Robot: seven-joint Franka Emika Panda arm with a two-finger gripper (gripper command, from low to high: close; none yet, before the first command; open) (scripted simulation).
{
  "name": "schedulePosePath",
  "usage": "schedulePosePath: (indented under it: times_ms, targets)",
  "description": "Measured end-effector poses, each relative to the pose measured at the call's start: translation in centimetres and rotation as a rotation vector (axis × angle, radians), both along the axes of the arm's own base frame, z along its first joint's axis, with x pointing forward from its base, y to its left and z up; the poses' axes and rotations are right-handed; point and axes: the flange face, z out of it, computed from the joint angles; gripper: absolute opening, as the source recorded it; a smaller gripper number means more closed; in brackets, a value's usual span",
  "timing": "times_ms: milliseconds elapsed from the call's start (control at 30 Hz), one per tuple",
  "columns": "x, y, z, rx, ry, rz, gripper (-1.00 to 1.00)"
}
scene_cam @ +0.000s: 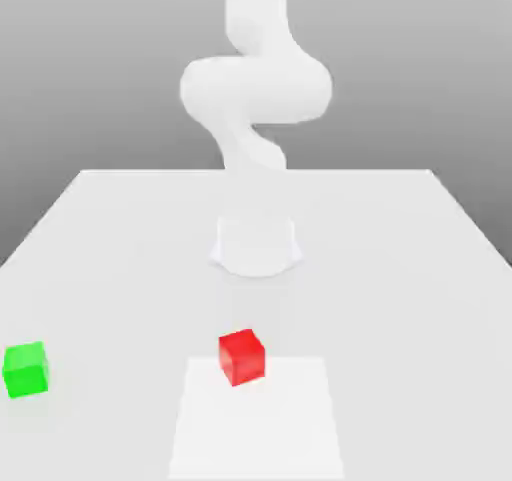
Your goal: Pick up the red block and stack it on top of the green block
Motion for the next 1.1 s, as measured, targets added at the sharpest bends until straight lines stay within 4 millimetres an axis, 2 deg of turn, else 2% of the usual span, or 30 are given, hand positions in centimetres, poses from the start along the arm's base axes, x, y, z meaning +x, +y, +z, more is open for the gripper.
schedulePosePath:
  times_ms: [133, 233, 300, 400, 567, 600, 633, 767, 800, 1000, 1100]
  targets:
    - [3.3, -0.3, -9.9, -0.061, 0.149, 0.064, 0.0]
    - [4.2, -0.7, -17.4, -0.095, 0.26, 0.117, 0.0]
    - [4.1, -1.0, -22.5, -0.113, 0.336, 0.156, 0.0]
    - [2.6, -1.4, -30.0, -0.131, 0.454, 0.222, 0.0]
    - [-2.5, -1.9, -42.8, -0.137, 0.658, 0.35, 0.0]
    - [-3.3, -1.9, -45.2, -0.137, 0.686, 0.368, 0.0]
    - [-3.7, -1.8, -46.7, -0.139, 0.7, 0.378, 0.0]
    - [-4.3, -2.0, -50.6, -0.139, 0.714, 0.384, 0.0]
    - [-4.4, -2.0, -51.4, -0.139, 0.715, 0.384, -1.0]
    - [-4.4, -2.0, -51.7, -0.138, 0.716, 0.385, -1.0]
    - [-4.3, -2.0, -50.3, -0.138, 0.715, 0.385, -1.0]
